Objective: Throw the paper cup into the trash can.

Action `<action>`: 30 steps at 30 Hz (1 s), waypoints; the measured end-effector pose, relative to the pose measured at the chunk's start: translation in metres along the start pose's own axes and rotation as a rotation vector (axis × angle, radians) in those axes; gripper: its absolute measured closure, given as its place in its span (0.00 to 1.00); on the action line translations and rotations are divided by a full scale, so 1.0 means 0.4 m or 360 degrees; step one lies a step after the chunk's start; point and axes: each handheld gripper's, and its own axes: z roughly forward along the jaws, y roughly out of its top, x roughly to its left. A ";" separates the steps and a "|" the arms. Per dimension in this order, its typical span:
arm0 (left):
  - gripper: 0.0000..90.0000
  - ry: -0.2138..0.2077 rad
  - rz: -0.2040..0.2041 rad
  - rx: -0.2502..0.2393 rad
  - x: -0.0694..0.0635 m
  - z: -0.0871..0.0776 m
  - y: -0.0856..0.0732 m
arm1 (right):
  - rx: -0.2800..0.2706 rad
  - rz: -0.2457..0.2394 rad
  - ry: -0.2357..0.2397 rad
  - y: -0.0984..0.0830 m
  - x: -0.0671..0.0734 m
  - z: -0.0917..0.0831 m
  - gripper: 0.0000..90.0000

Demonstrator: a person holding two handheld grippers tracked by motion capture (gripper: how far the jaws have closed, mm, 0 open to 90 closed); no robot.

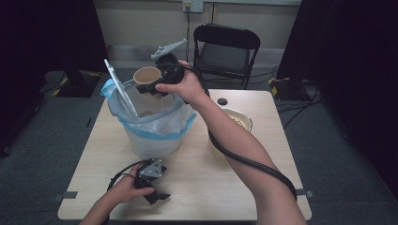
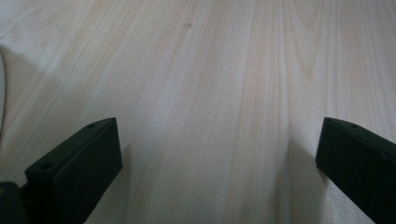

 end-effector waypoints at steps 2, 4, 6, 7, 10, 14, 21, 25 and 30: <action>0.00 0.0000 0.0000 0.0000 0.000 0.000 0.000 | 0.0015 0.0013 -0.0014 -0.003 -0.003 -0.005 0.19; 0.00 0.0000 0.0000 0.0000 0.000 0.000 0.000 | 0.0016 0.0014 -0.0012 -0.006 -0.004 -0.011 0.19; 0.00 0.0000 0.0000 0.0000 0.000 0.000 0.000 | 0.0013 0.0022 -0.0025 -0.008 -0.004 -0.019 0.18; 0.00 0.0001 0.0001 0.0000 0.000 0.000 0.000 | 0.0012 0.0025 -0.0021 -0.009 -0.004 -0.024 0.18; 0.00 0.0000 -0.0001 0.0004 0.000 -0.001 0.001 | -0.0001 0.0041 -0.0014 -0.014 -0.004 -0.037 0.18; 0.00 -0.0001 -0.0001 0.0004 0.000 -0.001 0.000 | 0.0015 0.0033 -0.0014 -0.028 -0.001 -0.055 0.18; 0.00 -0.0003 -0.0003 -0.0007 0.000 0.001 0.000 | 0.0030 0.0030 -0.0021 -0.065 0.010 -0.103 0.17; 0.00 -0.0003 -0.0003 -0.0007 0.000 0.001 0.000 | 0.0030 0.0040 -0.0031 -0.088 0.021 -0.133 0.17; 0.00 -0.0001 -0.0002 -0.0009 0.000 0.001 0.000 | 0.0046 0.0038 -0.0021 -0.122 0.039 -0.162 0.17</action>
